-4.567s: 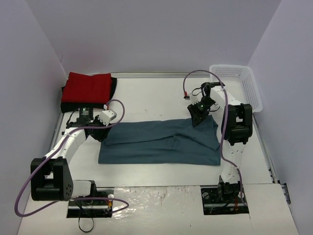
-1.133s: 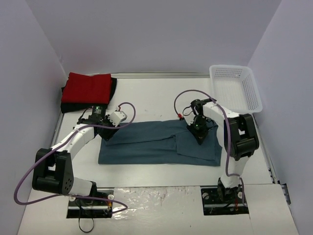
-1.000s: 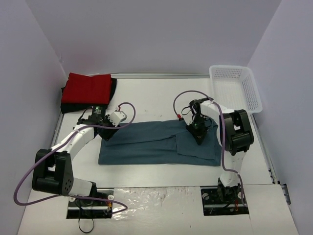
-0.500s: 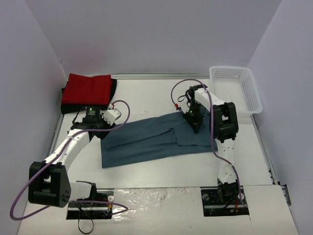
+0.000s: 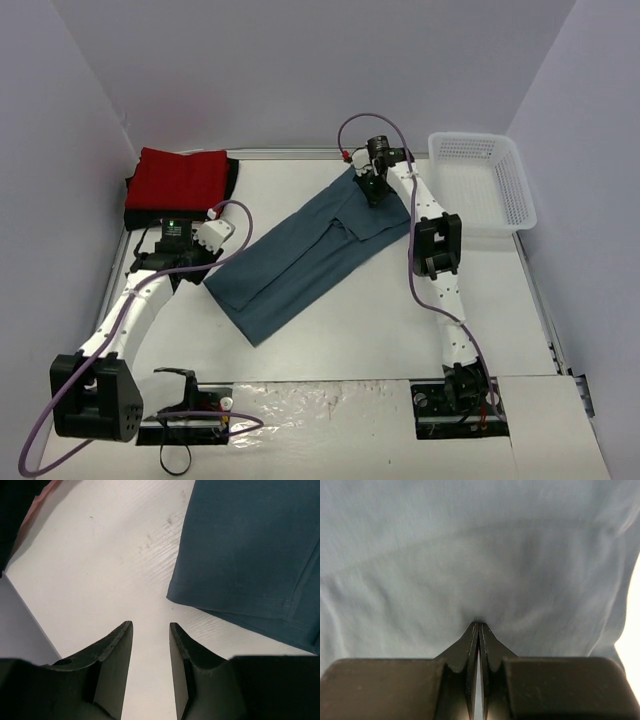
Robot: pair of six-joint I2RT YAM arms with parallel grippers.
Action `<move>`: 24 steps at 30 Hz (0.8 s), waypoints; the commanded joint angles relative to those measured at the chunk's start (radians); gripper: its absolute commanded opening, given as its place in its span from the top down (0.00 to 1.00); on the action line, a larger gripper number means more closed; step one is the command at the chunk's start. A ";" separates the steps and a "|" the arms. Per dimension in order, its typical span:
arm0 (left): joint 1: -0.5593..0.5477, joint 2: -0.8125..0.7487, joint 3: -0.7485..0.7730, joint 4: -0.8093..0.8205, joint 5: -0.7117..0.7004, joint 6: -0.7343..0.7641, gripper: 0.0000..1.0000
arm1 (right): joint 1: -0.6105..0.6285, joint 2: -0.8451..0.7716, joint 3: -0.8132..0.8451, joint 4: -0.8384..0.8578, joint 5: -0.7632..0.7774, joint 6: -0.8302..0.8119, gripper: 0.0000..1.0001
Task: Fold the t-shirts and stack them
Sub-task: Rotate the tshirt 90 degrees
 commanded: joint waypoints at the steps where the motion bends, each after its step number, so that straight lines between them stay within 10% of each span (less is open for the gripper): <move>1: 0.008 -0.053 -0.005 -0.052 -0.042 -0.013 0.66 | 0.060 0.020 -0.002 0.149 0.007 0.008 1.00; 15: 0.009 -0.047 -0.026 -0.029 -0.078 -0.055 0.66 | 0.169 -0.088 -0.048 0.301 0.096 -0.037 1.00; 24: 0.009 -0.038 -0.028 0.016 -0.125 -0.093 0.66 | 0.262 -0.456 -0.462 0.301 0.093 -0.028 1.00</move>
